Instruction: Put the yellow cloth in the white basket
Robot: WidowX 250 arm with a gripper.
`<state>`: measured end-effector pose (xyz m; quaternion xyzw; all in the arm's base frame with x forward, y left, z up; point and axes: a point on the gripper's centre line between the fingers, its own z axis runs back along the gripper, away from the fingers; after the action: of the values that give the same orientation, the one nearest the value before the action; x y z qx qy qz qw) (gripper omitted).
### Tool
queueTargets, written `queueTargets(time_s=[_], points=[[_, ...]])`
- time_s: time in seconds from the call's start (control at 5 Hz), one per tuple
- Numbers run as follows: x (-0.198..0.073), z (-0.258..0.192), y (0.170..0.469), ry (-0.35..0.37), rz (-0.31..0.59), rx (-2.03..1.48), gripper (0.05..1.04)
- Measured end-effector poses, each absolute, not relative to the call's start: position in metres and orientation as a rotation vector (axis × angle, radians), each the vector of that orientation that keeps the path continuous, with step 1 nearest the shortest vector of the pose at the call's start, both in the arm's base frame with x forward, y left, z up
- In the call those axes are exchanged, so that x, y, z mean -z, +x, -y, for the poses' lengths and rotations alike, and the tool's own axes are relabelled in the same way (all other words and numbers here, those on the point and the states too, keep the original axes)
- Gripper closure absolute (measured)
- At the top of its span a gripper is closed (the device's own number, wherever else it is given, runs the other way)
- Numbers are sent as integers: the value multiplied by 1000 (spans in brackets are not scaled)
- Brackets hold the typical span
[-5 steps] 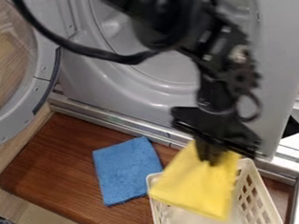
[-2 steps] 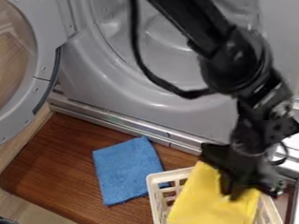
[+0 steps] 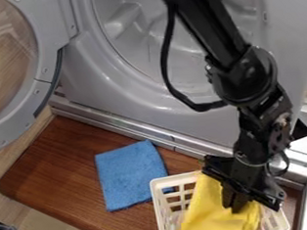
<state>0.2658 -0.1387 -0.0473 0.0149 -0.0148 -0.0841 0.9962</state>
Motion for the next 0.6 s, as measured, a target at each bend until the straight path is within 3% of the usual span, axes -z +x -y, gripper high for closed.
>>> queueTargets(time_s=[0.2, 0.6], points=[[47, 136, 269, 3, 32, 156, 860], [44, 132, 268, -8, 36, 164, 283]])
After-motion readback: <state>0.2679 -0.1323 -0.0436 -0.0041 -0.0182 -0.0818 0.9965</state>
